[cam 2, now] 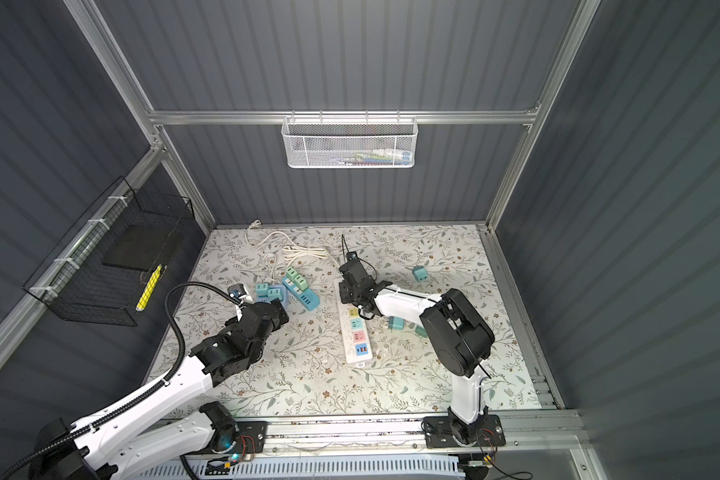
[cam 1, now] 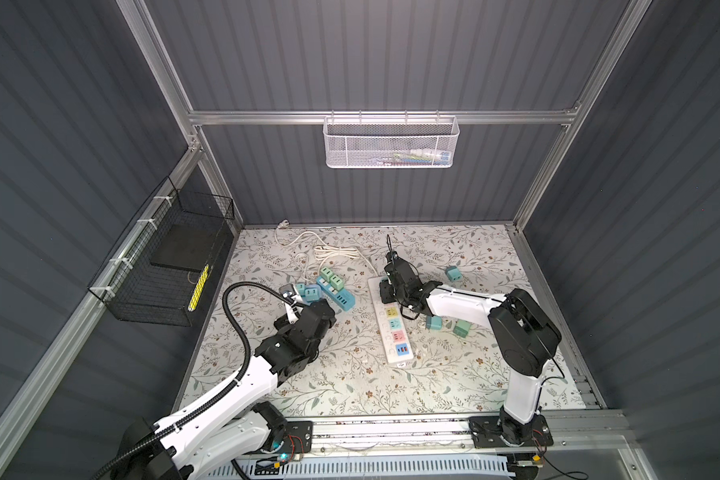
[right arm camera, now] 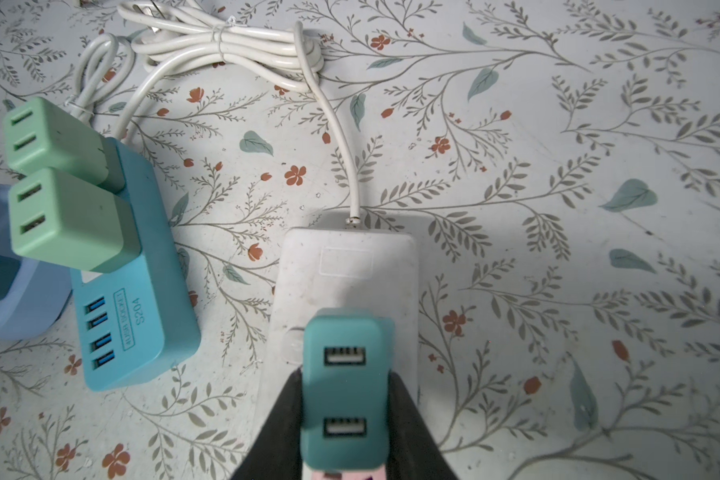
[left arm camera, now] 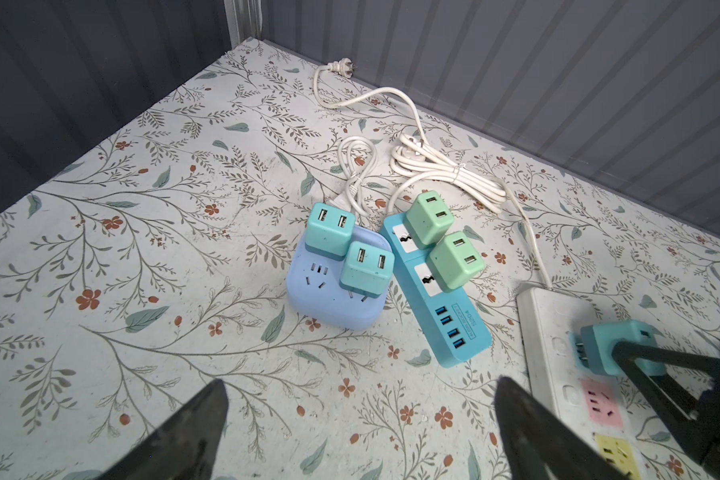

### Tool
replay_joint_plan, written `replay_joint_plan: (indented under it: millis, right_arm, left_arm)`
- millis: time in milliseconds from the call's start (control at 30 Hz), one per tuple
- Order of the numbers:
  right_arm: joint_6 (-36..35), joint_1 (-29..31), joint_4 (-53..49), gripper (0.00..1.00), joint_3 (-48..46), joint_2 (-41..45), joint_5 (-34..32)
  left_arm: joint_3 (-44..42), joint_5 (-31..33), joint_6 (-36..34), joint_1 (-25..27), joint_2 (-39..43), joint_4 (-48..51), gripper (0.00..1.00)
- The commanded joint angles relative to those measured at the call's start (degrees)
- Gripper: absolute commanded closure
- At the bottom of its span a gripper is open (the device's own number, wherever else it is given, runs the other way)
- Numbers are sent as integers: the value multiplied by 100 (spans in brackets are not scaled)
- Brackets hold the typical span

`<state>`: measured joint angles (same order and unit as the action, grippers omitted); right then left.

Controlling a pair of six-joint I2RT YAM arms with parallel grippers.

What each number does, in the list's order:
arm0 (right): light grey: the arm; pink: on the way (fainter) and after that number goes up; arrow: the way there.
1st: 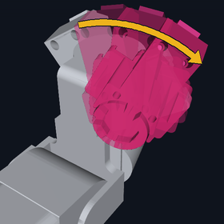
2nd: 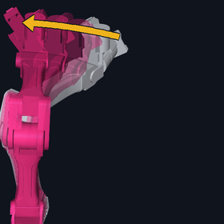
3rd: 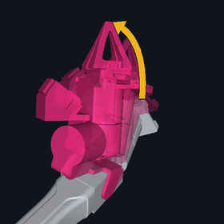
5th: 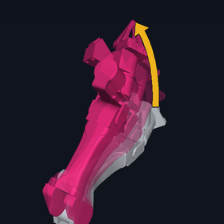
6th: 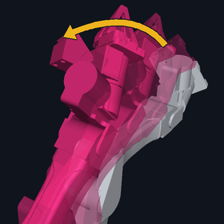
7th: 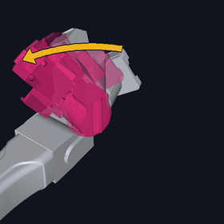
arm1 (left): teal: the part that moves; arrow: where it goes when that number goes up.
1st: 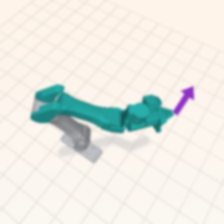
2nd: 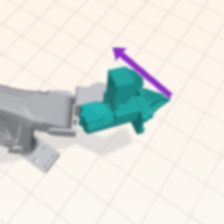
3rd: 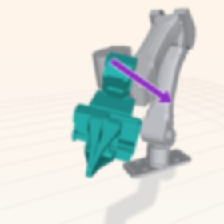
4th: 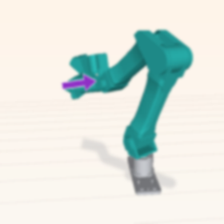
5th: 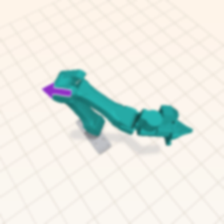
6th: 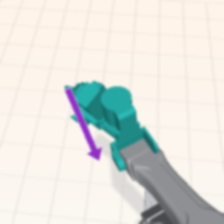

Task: Insert the plug
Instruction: 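Lower the teal adapter onto the strip's socket nearest the cable with right gripper, then press the teal adapter into the socket and open the right gripper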

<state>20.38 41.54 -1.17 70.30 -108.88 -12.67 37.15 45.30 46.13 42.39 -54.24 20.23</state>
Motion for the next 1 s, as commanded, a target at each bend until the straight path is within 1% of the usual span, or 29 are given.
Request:
replay_joint_plan:
  millis: [0, 100, 200, 367, 567, 667, 833, 933, 967]
  right_arm:
    - [-235, 140, -519, 79, 284, -246, -454]
    - [-138, 261, -936, 79, 547, -468, -924]
    - [155, 328, -1264, 79, 685, -656, -1103]
    - [476, 348, -1467, 79, 696, -830, -1027]
    - [580, 323, -1596, 79, 607, -1048, -783]
    - [574, 379, -1668, 79, 563, -1144, -820]
    - [720, 364, -1651, 78, 414, -1119, -667]
    - [664, 364, -1672, 75, 476, -1030, -619]
    - [637, 359, -1707, 72, 544, -970, -607]
  left_arm:
    - [51, 137, -51, -20, 79, 86, 0]
    - [49, 157, -40, -16, 93, 86, 0]
    - [34, 156, -17, -26, 111, 77, 0]
    - [-24, 128, -4, -20, 202, 111, 0]
    - [-110, 181, 5, -25, 366, 191, 0]
    - [-172, 172, 67, -23, 453, 216, 0]
    - [-220, 146, 87, -22, 492, 243, 0]
    - [-210, 139, 83, -22, 486, 253, 0]
    - [-200, 129, 68, -22, 486, 245, 0]
